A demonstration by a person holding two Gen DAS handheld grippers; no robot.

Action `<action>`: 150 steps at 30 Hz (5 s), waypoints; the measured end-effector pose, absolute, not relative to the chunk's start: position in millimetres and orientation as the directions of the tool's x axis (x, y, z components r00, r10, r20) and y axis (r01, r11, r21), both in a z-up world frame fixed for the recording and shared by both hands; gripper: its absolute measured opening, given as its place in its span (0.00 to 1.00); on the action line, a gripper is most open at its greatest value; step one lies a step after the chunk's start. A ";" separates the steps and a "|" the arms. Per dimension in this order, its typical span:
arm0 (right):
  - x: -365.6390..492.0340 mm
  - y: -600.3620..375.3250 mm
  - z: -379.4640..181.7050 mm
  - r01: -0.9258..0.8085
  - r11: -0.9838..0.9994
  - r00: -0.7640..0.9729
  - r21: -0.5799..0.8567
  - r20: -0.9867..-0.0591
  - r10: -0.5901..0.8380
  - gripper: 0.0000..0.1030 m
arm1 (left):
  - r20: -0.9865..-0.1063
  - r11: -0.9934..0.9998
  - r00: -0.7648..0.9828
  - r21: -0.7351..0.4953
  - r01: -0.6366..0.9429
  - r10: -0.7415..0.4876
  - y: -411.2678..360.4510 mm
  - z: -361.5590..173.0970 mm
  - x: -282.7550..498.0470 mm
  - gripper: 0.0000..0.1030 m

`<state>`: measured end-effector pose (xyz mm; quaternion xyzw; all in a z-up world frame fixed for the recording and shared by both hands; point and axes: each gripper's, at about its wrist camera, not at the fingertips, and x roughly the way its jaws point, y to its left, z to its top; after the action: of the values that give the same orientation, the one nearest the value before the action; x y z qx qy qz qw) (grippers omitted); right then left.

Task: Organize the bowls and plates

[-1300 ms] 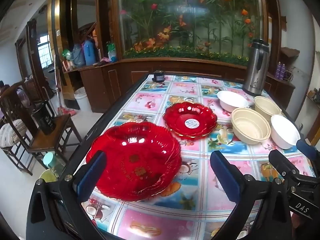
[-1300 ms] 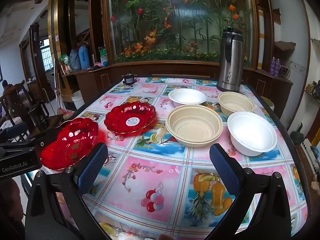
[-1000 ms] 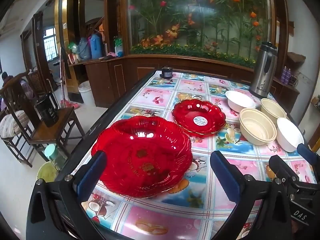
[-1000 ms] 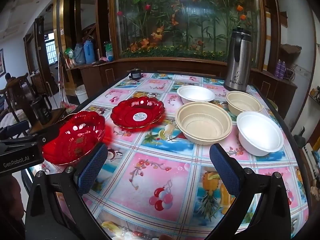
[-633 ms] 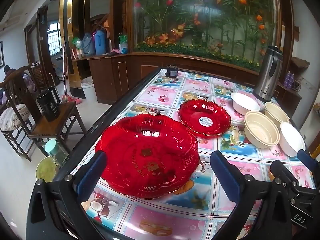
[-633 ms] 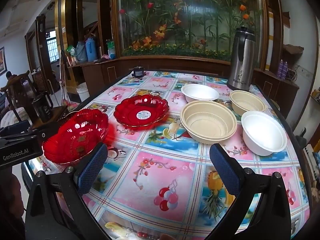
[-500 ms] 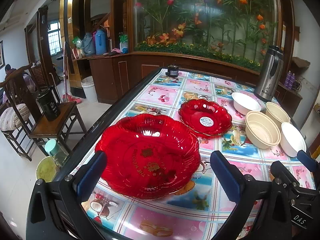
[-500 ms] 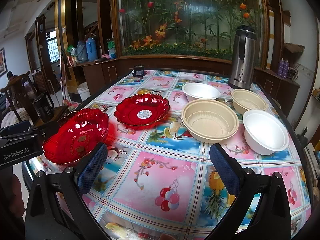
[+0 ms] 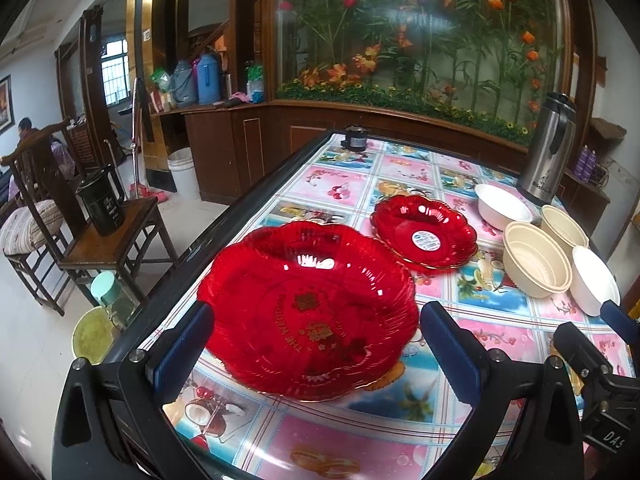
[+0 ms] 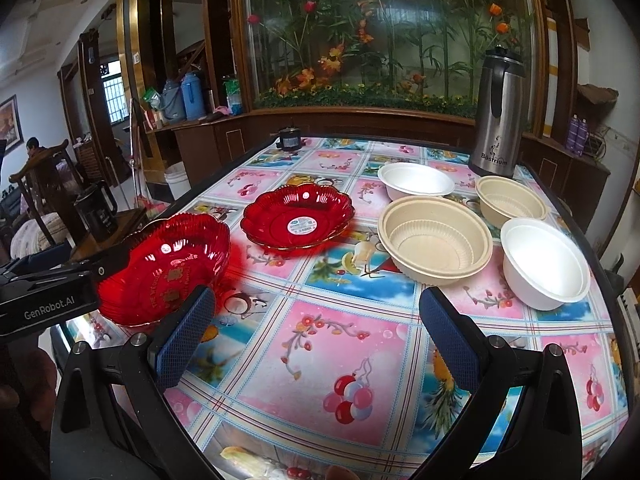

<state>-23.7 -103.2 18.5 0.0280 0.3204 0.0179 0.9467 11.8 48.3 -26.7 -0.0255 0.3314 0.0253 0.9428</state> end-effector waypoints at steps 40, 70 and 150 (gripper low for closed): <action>43.1 -47.2 -6.1 -0.041 0.983 0.672 0.177 -0.723 0.158 1.00 | -0.719 0.933 0.667 -0.075 -0.352 0.194 172.8 -58.9 30.4 1.00; 115.5 -35.3 -55.8 -0.030 0.930 0.519 0.367 -0.789 0.328 1.00 | -0.825 0.945 0.542 -0.029 -0.326 0.162 155.4 -89.8 80.4 0.99; 66.3 -172.5 -40.4 0.085 0.787 0.676 0.611 -0.616 0.405 0.25 | -0.702 0.968 0.693 -0.250 -0.029 -0.160 80.3 -11.4 -11.6 0.79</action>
<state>66.3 -172.5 -40.4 0.3126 0.3919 0.0929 0.8602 -11.6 80.3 -11.4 -0.1217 0.3899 -0.0359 0.9121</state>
